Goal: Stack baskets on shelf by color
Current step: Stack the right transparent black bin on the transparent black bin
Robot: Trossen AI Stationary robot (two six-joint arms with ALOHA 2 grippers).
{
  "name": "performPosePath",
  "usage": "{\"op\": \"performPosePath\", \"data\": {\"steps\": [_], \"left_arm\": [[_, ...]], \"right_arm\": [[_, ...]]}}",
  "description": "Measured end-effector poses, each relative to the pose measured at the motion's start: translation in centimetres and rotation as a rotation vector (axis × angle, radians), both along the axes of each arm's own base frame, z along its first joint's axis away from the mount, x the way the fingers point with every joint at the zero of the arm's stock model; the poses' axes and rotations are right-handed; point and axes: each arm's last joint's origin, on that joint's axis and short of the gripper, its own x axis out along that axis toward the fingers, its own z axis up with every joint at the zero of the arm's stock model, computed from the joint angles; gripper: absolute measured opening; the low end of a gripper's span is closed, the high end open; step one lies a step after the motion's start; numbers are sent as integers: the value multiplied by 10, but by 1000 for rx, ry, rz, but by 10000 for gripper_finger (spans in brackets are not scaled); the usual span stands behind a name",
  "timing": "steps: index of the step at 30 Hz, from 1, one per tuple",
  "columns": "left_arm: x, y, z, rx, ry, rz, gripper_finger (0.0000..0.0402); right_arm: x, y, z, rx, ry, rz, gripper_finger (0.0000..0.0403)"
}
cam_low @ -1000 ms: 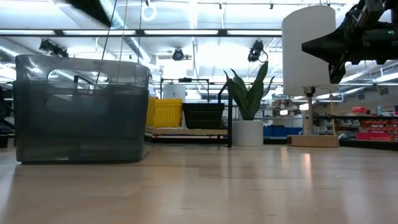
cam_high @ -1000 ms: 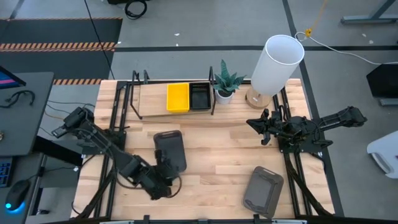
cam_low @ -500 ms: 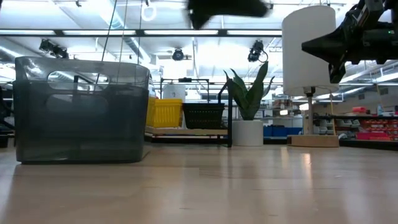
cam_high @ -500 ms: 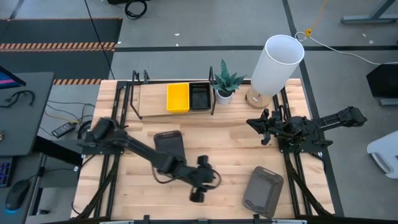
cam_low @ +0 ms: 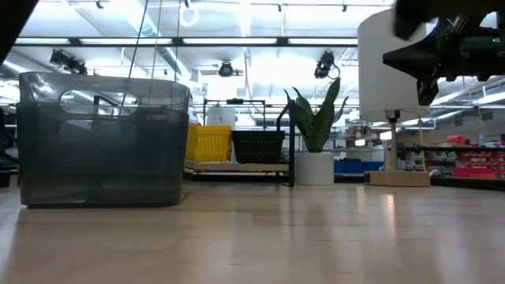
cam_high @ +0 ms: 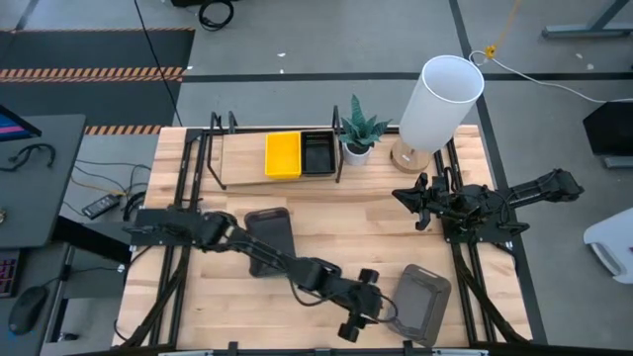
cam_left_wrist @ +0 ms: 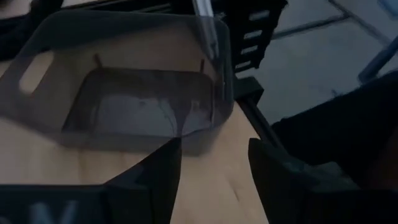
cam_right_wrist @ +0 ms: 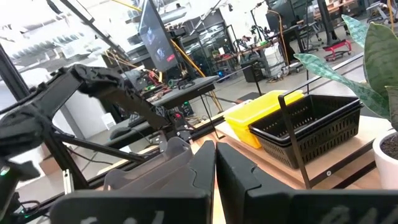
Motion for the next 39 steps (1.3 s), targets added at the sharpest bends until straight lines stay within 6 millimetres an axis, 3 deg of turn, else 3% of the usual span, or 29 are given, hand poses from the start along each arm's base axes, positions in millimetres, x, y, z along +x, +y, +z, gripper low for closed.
{"op": "performPosePath", "data": {"steps": [10, 15, 21, 27, 32, 39], "left_arm": [[22, -21, -27, 131, -162, -134, 199], [24, -24, -28, 164, -216, -163, 201], [25, -21, -28, 264, -253, -220, 195], [29, -20, -50, 351, -269, -308, 182], [33, -12, -50, 346, -282, -318, 168], [36, -4, -53, 331, -256, -329, 116]], "right_arm": [[0, 0, 1, 2, -7, -1, 19], [0, 0, 1, 2, -7, 0, 19], [0, 0, 1, 2, -7, 0, 19], [0, 0, 1, 1, -7, 0, 19], [0, 0, 1, 2, -8, 0, 19], [0, 0, 1, 2, -8, 0, 19]]}}
